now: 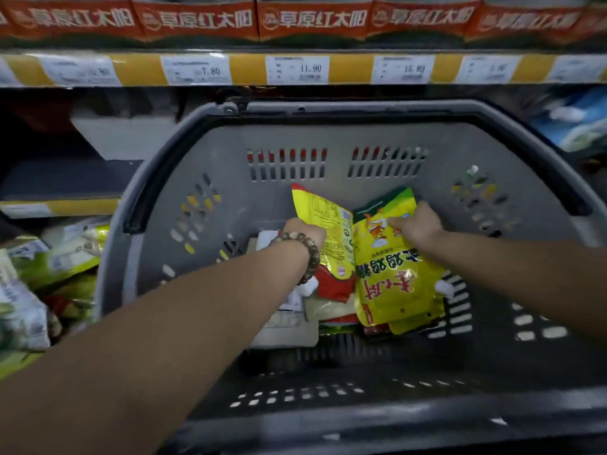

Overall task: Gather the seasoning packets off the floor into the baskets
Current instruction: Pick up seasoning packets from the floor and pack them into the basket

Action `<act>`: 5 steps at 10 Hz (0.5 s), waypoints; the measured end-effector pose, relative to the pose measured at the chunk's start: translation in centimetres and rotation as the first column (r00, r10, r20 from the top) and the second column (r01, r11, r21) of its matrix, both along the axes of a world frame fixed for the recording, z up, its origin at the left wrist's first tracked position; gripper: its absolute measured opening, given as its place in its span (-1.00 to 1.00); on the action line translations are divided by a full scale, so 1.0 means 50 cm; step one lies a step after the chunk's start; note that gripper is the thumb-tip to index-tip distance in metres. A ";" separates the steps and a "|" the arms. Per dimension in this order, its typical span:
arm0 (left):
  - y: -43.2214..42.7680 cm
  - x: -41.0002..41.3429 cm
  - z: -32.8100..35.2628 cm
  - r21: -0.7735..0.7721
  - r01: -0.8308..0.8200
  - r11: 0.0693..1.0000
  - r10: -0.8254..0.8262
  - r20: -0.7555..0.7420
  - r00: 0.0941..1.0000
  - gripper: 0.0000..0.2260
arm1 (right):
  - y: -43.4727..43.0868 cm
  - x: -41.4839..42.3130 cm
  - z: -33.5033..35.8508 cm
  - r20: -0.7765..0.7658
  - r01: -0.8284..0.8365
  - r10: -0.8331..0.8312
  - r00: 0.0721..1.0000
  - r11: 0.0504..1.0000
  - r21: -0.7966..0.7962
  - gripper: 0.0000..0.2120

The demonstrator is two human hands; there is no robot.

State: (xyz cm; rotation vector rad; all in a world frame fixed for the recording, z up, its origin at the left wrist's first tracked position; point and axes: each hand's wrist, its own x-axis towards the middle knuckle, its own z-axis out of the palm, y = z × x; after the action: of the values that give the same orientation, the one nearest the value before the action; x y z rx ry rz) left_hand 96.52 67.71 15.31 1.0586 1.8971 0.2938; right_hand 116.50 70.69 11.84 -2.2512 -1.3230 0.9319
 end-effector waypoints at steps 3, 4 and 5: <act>-0.043 -0.002 -0.058 0.038 0.556 0.830 -0.512 -0.342 0.788 -0.14 | -0.039 -0.023 -0.025 0.501 -0.447 0.490 0.714 0.869 -0.213 -0.10; -0.049 0.014 -0.078 -0.119 0.737 0.665 -0.728 -0.325 0.604 -0.11 | -0.043 -0.040 -0.035 0.316 -0.526 0.671 0.671 0.731 -0.435 -0.13; -0.037 0.024 -0.100 -0.190 0.757 0.625 -0.762 -0.357 0.540 -0.08 | -0.039 -0.025 -0.058 0.247 -0.563 0.724 0.644 0.667 -0.488 -0.13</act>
State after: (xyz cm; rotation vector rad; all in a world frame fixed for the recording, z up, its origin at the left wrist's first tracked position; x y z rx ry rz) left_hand 97.75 65.87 10.29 1.9461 1.5551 -0.4970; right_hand 115.27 68.72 8.96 -2.3409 -2.4870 1.0010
